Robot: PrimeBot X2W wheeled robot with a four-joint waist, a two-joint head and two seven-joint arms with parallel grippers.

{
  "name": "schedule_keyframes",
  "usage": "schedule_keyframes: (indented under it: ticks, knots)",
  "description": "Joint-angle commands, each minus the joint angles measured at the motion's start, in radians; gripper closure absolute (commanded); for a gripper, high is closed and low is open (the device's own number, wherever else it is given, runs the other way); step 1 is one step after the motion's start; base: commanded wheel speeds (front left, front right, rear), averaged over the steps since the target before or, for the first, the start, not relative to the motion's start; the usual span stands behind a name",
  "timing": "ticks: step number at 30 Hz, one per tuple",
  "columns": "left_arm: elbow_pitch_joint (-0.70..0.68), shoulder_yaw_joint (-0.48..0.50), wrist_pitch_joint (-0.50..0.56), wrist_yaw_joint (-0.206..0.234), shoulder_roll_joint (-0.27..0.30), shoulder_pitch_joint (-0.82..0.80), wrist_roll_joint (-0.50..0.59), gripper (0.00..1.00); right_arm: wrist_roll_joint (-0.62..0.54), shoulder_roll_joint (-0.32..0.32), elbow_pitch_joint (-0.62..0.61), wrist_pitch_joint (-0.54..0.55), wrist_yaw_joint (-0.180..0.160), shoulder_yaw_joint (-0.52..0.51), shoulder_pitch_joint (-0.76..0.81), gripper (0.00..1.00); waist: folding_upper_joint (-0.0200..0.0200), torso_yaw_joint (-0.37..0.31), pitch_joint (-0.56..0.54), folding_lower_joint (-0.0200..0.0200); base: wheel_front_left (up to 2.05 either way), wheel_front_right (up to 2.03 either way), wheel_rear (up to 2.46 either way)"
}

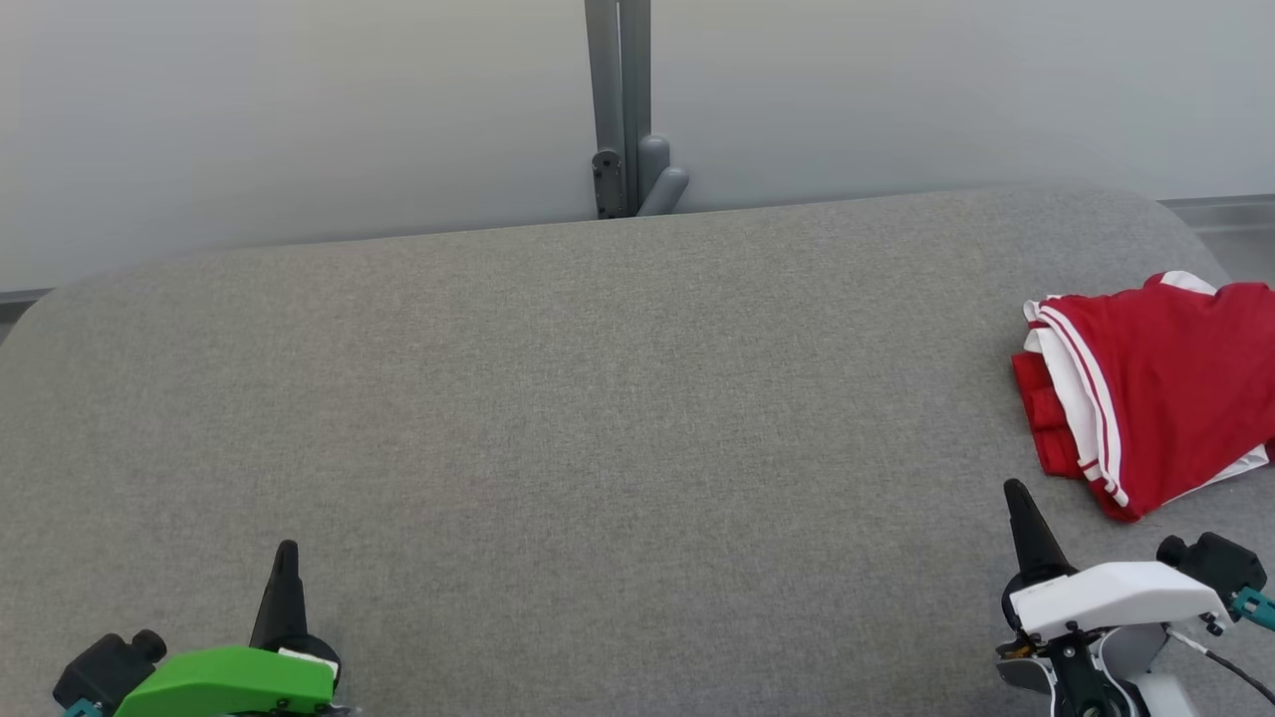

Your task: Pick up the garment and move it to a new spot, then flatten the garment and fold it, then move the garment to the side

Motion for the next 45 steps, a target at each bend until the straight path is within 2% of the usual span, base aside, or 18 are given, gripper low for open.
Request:
schedule_keyframes:
  ticks: [1, 27, 45]
  knots:
    - [-0.015, 0.006, 0.004, -0.006, 0.005, -0.031, -0.025, 1.00, 0.026, -0.005, -0.016, 0.005, 0.000, -0.004, -0.024, 1.00, 0.0044, 0.000, 0.000, 0.0000, 0.00, 0.00, 0.00]
    - [-0.028, 0.031, 0.072, -0.020, 0.007, -0.066, -0.292, 1.00, 0.294, -0.007, -0.037, 0.072, 0.000, -0.030, -0.040, 1.00, 0.0064, 0.010, 0.010, 0.0000, 0.00, 0.00, 0.00]
    - [-0.037, 0.047, 0.109, -0.027, 0.007, -0.087, -0.433, 1.00, 0.442, -0.007, -0.048, 0.109, 0.000, -0.045, -0.046, 1.00, 0.0077, 0.016, 0.016, 0.0000, 0.00, 0.00, 0.00]
